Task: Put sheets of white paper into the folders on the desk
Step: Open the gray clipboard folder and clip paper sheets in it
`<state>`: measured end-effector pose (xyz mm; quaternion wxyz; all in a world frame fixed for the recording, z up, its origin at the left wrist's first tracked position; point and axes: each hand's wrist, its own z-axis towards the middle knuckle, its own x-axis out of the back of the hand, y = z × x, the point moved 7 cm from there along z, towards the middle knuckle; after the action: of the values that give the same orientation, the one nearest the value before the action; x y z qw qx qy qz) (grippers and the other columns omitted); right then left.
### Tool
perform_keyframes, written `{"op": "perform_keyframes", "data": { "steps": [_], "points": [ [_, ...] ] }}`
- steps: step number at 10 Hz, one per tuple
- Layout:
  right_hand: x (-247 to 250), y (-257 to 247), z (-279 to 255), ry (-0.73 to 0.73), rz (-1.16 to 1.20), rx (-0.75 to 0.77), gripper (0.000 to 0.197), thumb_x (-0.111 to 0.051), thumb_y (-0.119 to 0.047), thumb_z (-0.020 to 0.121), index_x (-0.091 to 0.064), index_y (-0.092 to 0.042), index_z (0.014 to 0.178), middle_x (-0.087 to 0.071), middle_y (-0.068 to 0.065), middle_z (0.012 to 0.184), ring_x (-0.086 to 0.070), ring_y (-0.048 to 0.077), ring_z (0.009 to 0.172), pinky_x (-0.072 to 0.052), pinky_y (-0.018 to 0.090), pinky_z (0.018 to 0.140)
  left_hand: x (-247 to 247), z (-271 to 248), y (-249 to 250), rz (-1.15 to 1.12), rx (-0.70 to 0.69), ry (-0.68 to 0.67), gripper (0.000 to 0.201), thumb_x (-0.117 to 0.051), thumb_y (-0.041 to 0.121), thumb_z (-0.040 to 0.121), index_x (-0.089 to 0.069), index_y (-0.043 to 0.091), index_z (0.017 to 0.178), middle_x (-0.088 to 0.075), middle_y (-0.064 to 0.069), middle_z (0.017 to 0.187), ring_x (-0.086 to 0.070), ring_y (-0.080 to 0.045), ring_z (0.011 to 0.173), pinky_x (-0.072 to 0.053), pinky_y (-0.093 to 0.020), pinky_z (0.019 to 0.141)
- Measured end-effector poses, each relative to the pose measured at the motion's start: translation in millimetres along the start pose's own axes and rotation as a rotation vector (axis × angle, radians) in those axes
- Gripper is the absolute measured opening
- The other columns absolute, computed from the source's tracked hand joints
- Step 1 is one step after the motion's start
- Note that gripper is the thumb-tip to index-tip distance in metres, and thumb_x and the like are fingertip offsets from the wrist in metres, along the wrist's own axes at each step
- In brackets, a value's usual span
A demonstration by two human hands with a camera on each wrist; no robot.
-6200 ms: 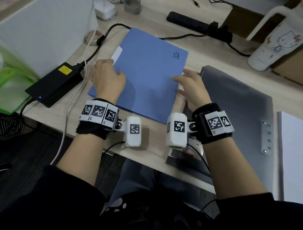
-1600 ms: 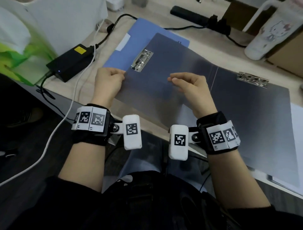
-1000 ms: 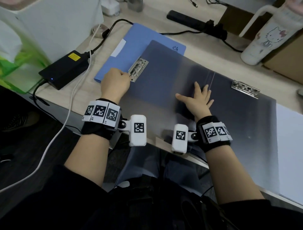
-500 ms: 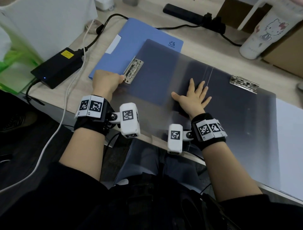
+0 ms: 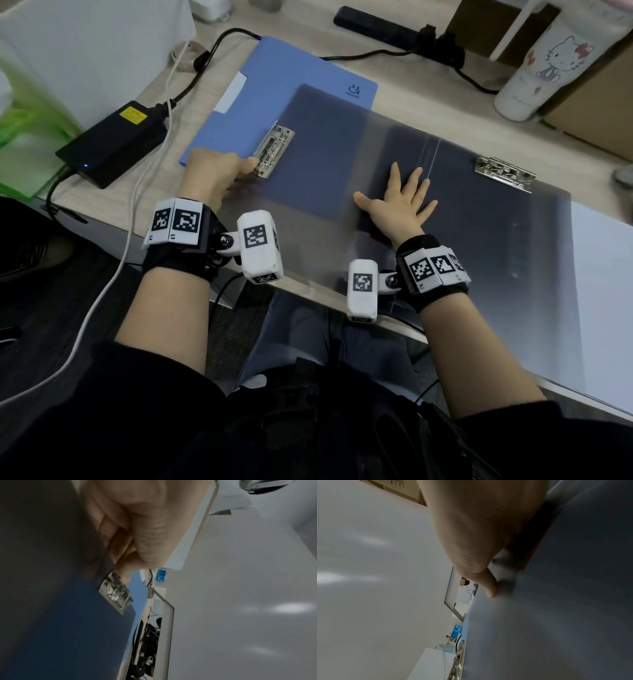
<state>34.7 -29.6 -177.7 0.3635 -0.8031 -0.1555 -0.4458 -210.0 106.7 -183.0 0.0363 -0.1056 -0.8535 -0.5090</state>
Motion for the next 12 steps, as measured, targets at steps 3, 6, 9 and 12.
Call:
{"op": "perform_keyframes", "data": {
  "steps": [3, 6, 9, 12],
  "points": [
    [0.5, 1.8, -0.1, -0.022, 0.024, 0.017, 0.087, -0.051, -0.052, 0.088, 0.001, -0.025, 0.151, 0.022, 0.007, 0.157, 0.025, 0.026, 0.144, 0.019, 0.050, 0.113, 19.2, -9.2, 22.6, 0.094, -0.313, 0.203, 0.032, -0.069, 0.056, 0.069, -0.062, 0.025, 0.068, -0.069, -0.001, 0.073, -0.066, -0.019, 0.060, -0.059, -0.040, 0.076],
    [0.3, 2.3, -0.1, -0.021, 0.017, 0.019, 0.087, -0.051, -0.053, 0.088, 0.001, -0.025, 0.151, 0.021, 0.006, 0.158, 0.024, 0.026, 0.144, 0.018, 0.049, 0.113, -21.0, -14.8, 47.8, -0.028, -0.546, 0.031, 0.019, -0.047, 0.013, 0.093, -0.066, 0.013, 0.095, -0.067, 0.010, 0.077, -0.061, 0.001, 0.072, -0.047, -0.016, 0.066],
    [1.4, 1.6, -0.9, -0.030, 0.013, 0.032, 0.087, -0.051, -0.053, 0.088, 0.002, -0.025, 0.151, 0.022, 0.006, 0.157, 0.025, 0.026, 0.144, 0.019, 0.049, 0.113, -60.0, 6.1, 52.5, 0.342, -0.449, -0.150, 0.052, -0.040, -0.001, 0.087, -0.049, 0.020, 0.133, -0.049, -0.002, 0.113, -0.029, -0.029, 0.130, -0.026, -0.025, 0.104],
    [9.5, 0.8, -1.6, -0.135, 0.025, 0.054, 0.088, -0.055, -0.047, 0.089, 0.003, -0.026, 0.151, 0.023, 0.007, 0.157, 0.024, 0.028, 0.144, 0.015, 0.050, 0.115, -81.7, -8.5, 64.8, 0.653, -0.496, -0.103, 0.037, -0.039, 0.021, 0.094, -0.049, 0.017, 0.130, -0.030, -0.014, 0.142, -0.015, -0.034, 0.134, -0.017, -0.040, 0.114]
  ]
}}
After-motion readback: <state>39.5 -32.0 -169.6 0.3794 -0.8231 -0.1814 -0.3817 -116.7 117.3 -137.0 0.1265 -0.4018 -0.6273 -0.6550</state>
